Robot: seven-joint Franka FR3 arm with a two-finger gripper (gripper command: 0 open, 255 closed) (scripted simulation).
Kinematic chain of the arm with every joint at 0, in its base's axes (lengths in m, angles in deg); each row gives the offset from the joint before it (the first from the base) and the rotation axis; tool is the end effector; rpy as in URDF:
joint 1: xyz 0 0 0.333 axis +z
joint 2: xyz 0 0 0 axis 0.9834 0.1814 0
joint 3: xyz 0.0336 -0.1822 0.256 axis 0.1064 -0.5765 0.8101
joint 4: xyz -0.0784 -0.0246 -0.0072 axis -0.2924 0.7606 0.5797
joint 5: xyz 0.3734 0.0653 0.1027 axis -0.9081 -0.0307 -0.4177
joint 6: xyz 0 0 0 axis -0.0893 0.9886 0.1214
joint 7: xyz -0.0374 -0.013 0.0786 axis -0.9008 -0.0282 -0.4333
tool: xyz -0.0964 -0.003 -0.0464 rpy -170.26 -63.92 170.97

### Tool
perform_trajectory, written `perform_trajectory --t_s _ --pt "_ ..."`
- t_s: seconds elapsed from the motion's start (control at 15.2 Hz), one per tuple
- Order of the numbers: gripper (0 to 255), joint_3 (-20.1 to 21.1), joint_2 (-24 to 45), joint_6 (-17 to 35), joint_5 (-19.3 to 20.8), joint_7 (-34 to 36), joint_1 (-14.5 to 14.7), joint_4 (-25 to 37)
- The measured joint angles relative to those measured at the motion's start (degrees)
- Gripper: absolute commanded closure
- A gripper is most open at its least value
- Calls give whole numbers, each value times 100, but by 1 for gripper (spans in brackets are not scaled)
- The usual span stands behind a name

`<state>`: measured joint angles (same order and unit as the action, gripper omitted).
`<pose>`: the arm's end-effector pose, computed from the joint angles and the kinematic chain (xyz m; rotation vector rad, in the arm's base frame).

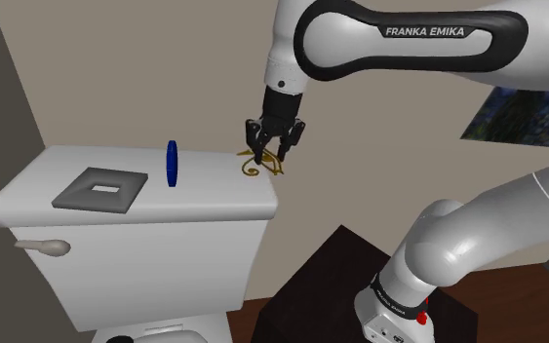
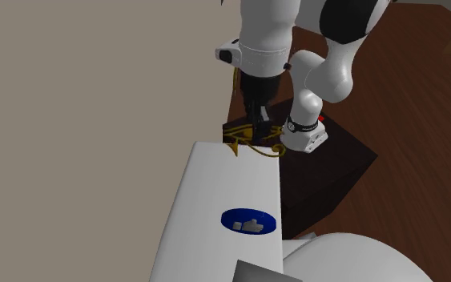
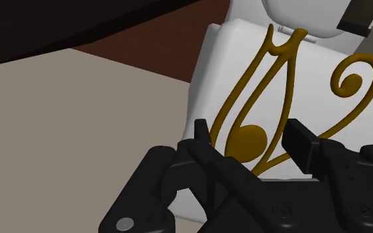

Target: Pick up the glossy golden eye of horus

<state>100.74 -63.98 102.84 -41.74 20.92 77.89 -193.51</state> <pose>0.3851 0.1575 0.5468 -3.0816 0.5374 -0.0068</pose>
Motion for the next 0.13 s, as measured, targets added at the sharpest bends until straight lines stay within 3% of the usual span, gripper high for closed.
perform_trajectory --t_s 0.13 --pt "255 -13 9 -129 13 7 -7 138"
